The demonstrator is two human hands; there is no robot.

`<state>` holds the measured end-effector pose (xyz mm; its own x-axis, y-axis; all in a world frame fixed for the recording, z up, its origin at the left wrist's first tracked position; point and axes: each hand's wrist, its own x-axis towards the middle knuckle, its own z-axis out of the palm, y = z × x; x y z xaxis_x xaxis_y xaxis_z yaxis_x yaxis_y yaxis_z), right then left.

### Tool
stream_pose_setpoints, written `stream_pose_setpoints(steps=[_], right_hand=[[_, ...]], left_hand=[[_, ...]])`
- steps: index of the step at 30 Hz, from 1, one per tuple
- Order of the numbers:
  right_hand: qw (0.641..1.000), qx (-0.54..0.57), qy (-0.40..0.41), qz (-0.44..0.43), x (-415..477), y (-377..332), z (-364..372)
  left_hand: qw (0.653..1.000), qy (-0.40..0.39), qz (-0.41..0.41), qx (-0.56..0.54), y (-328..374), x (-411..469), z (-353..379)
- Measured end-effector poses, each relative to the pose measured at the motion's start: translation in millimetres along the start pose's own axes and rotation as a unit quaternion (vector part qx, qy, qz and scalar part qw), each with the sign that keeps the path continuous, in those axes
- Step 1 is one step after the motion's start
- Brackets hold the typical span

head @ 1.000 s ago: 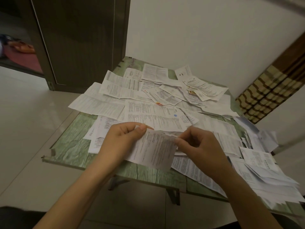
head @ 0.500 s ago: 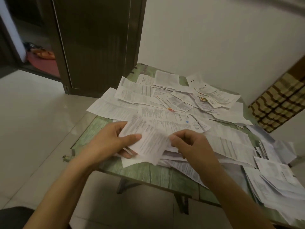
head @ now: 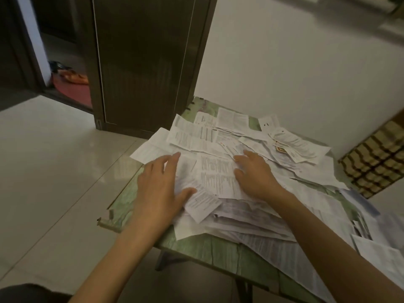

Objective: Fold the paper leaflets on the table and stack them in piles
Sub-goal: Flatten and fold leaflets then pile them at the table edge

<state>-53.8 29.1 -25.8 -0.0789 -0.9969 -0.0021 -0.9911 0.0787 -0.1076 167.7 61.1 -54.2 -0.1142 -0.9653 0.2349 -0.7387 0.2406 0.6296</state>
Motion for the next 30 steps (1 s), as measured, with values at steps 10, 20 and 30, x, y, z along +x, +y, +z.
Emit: stream_pose_setpoints(steps=[10, 20, 30], right_hand=[[0.998, -0.059, -0.031, 0.007, 5.4, -0.6, 8.0], [0.878, 0.395, 0.267, -0.040, -70.0, -28.0, -73.0], [0.565, 0.811, -0.021, 0.151, -79.6, -48.9, -36.1]], left_hand=[[0.991, 0.070, 0.085, -0.076, 11.0, -5.5, 9.5], [0.971, 0.047, 0.116, -0.204, 40.2, -10.0, -6.7], [0.744, -0.247, -0.149, -0.603, 40.2, -1.7, 0.4]])
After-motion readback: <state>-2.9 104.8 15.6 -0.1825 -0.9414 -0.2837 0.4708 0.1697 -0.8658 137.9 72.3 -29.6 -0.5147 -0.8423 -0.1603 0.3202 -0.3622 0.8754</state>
